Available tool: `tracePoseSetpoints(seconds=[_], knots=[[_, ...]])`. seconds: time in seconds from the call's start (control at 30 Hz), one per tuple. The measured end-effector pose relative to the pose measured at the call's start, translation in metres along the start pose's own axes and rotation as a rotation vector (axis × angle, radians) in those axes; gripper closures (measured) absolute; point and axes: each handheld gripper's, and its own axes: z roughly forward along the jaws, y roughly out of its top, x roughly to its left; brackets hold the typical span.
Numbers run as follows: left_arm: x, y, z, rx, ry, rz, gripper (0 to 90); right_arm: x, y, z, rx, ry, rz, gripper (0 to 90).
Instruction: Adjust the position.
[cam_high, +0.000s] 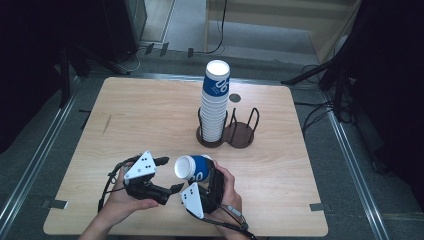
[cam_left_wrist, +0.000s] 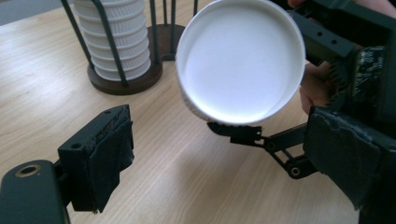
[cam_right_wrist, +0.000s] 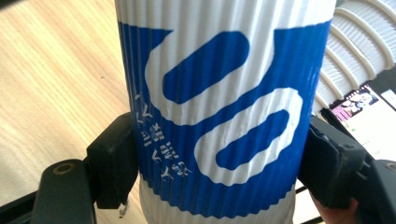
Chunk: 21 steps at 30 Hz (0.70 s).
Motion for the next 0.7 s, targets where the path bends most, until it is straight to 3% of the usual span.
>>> tracePoseSetpoints(seconds=[0.43, 0.53, 0.6, 0.7], knots=[[-0.007, 0.0, -0.001, 0.017, -0.023, 0.066, 15.6, 0.009, 0.004, -0.005, -0.053, 0.087, -0.028, 22.2], [-0.007, 0.001, -0.002, 0.017, -0.024, 0.072, 18.3, 0.012, 0.005, -0.006, -0.07, 0.102, -0.046, 22.0], [-0.007, 0.001, -0.003, 0.016, -0.021, 0.074, 26.9, 0.013, 0.006, -0.006, -0.08, 0.114, -0.052, 21.2], [-0.006, 0.0, -0.003, 0.016, -0.034, 0.073, 27.8, 0.013, 0.006, -0.006, -0.077, 0.124, -0.043, 20.5]])
